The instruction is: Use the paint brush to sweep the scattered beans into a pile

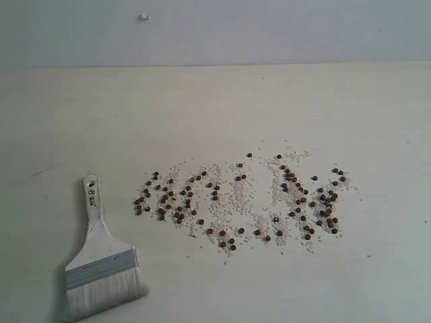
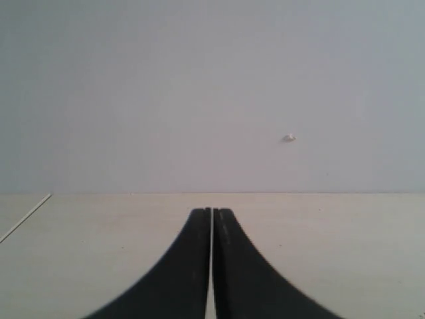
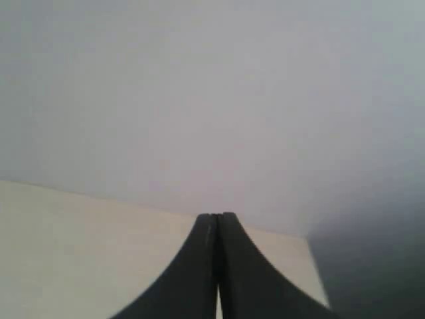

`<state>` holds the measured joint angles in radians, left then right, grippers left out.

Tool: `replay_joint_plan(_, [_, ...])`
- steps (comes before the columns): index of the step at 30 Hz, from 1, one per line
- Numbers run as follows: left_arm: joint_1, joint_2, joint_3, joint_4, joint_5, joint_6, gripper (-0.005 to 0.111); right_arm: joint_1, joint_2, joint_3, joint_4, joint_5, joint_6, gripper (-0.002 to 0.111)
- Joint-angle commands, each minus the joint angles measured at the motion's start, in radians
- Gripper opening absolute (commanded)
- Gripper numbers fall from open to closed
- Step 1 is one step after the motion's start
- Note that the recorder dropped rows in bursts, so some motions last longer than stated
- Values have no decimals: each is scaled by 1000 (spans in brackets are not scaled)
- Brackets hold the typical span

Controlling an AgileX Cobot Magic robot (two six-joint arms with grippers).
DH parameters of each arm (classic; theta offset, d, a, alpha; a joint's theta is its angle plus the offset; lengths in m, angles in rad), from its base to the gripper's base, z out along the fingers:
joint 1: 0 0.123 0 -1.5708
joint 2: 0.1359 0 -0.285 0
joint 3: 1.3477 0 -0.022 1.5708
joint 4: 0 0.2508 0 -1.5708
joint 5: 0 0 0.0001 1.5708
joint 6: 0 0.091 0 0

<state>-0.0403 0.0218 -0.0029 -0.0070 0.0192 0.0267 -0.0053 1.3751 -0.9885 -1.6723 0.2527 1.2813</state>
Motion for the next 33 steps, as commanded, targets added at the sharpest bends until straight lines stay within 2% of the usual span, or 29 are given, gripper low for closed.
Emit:
replay_joint_plan(1, [0, 3, 3, -2, 0, 1, 4, -1, 50, -55, 357, 331, -378, 0])
replay_joint_plan(4, [0, 3, 3, -2, 0, 1, 4, -1, 146, -182, 895, 595, -866, 0])
replay_joint_plan(6, [0, 3, 3, -2, 0, 1, 4, -1, 229, -251, 1405, 882, -1266, 0])
replay_joint_plan(8, [0, 3, 3, -2, 0, 1, 4, 10, 241, -235, 1598, 916, -1298, 0])
replay_joint_plan(10, [0, 3, 3, -2, 0, 1, 4, 64, 234, -190, 1763, 837, -1293, 0])
replay_joint_plan(15, [0, 3, 3, -2, 0, 1, 4, 305, 239, -119, 1969, 565, -1293, 0])
replay_joint_plan(21, [0, 3, 3, -2, 0, 1, 4, 566, 319, -135, 2037, 445, -1336, 0])
replay_joint_plan(28, [0, 3, 3, -2, 0, 1, 4, 598, 372, -135, 2076, 458, -1303, 0])
replay_joint_plan(33, [0, 3, 3, -2, 0, 1, 4, 640, 372, -135, 2330, 201, -1466, 4])
